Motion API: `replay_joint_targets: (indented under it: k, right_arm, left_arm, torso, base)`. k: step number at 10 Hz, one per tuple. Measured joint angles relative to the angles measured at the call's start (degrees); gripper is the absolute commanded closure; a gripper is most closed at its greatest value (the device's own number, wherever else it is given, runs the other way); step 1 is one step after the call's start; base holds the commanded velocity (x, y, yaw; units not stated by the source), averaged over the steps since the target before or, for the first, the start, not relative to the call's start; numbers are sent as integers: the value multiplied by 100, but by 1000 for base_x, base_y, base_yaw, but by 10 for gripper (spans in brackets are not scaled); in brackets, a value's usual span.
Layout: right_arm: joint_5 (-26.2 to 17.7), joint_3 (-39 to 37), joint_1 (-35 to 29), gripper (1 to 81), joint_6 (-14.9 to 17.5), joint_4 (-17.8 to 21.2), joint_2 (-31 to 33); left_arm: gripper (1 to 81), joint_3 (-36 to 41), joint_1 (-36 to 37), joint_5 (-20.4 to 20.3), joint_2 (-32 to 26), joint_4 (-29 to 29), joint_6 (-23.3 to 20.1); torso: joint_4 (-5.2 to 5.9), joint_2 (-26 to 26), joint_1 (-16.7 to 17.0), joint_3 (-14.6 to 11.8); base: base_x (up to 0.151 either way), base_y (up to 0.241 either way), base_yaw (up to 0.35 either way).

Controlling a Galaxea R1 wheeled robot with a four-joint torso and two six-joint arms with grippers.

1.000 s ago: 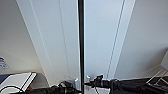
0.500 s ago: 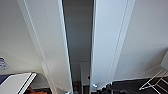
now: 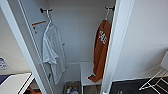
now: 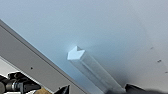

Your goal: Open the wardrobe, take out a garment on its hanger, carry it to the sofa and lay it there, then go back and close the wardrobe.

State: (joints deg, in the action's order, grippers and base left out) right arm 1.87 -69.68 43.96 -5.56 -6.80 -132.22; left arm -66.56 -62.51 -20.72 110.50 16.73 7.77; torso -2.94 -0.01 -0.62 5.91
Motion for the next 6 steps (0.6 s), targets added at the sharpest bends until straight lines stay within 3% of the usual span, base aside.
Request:
replay_joint_targets:
  k: [2,3,4,6]
  right_arm:
    - [124,411,216,10,-4,-79,683]
    - [234,612,345,10,-11,-100,1104]
    - [293,717,430,10,-44,-113,1442]
    - [339,857,712,10,-216,-193,2210]
  left_arm:
    - [10,90,-546,-610,-421,6,91]
    - [10,402,-1264,-247,-440,369,245]
    - [10,474,-1803,-284,-377,518,262]
    - [10,-177,-2087,-1309,-641,510,424]
  torso:
    - [0,0,0,0]
    - [0,0,0,0]
    - [0,-5,9,-2]
    - [0,-13,19,-6]
  base:
    - [0,0,0]
    - [0,0,0]
    - [0,0,0]
    - [0,0,0]
